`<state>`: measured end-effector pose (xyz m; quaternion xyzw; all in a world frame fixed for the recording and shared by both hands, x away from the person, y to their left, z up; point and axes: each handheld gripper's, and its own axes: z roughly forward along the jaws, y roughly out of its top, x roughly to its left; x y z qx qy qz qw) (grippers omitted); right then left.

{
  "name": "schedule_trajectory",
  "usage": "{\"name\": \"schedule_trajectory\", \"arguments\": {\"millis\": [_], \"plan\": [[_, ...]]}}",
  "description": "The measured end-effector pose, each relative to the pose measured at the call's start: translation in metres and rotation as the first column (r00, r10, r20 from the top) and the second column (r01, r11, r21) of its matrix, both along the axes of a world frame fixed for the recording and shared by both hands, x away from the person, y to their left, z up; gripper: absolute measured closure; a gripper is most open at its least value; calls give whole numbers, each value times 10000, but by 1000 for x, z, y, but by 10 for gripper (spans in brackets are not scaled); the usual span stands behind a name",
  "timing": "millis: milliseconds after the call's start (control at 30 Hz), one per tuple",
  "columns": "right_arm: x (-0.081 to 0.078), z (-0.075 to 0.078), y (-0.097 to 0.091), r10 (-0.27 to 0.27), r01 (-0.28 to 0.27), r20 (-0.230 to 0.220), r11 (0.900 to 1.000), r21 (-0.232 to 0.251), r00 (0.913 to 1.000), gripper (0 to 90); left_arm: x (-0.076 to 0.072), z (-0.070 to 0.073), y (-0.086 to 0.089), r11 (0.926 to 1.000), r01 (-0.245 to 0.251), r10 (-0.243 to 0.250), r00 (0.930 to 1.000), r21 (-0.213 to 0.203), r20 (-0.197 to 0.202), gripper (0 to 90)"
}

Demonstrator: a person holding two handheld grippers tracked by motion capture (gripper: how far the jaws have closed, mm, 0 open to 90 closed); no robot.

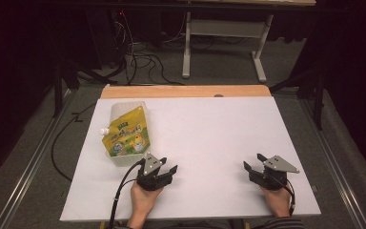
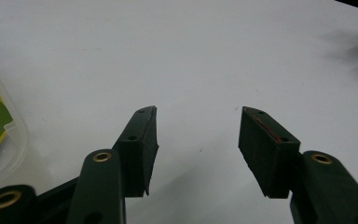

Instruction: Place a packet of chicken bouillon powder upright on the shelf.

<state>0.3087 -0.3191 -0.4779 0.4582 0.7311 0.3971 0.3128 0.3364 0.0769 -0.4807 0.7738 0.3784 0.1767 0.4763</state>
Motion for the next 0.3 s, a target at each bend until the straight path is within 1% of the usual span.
{"name": "schedule_trajectory", "arguments": {"millis": [67, 100, 133, 200, 300], "plan": [[0, 0, 0, 9, -9, 11, 10000, -15, 10000, 375, -1, 0, -1, 9998, -142, 141, 9998, 105, 109, 470], [0, 0, 0, 9, -9, -1, 10000, -17, 10000, 375, -2, 0, 0, 9997, -228, 227, 9993, 29, 281, 470], [0, 0, 0, 24, -24, 5, 10000, -44, 10000, 375, -2, 0, 1, 9996, -284, 284, 9992, 12, 298, 470], [0, 0, 1, 5, -5, -11, 10000, -47, 10000, 375, 0, -1, 2, 9993, -377, 376, 9993, 49, 54, 465], [0, 0, 1, 5, -5, -13, 10000, -53, 10000, 375, 0, -2, 1, 9992, -370, 371, 9993, 151, -4, 462]]}}
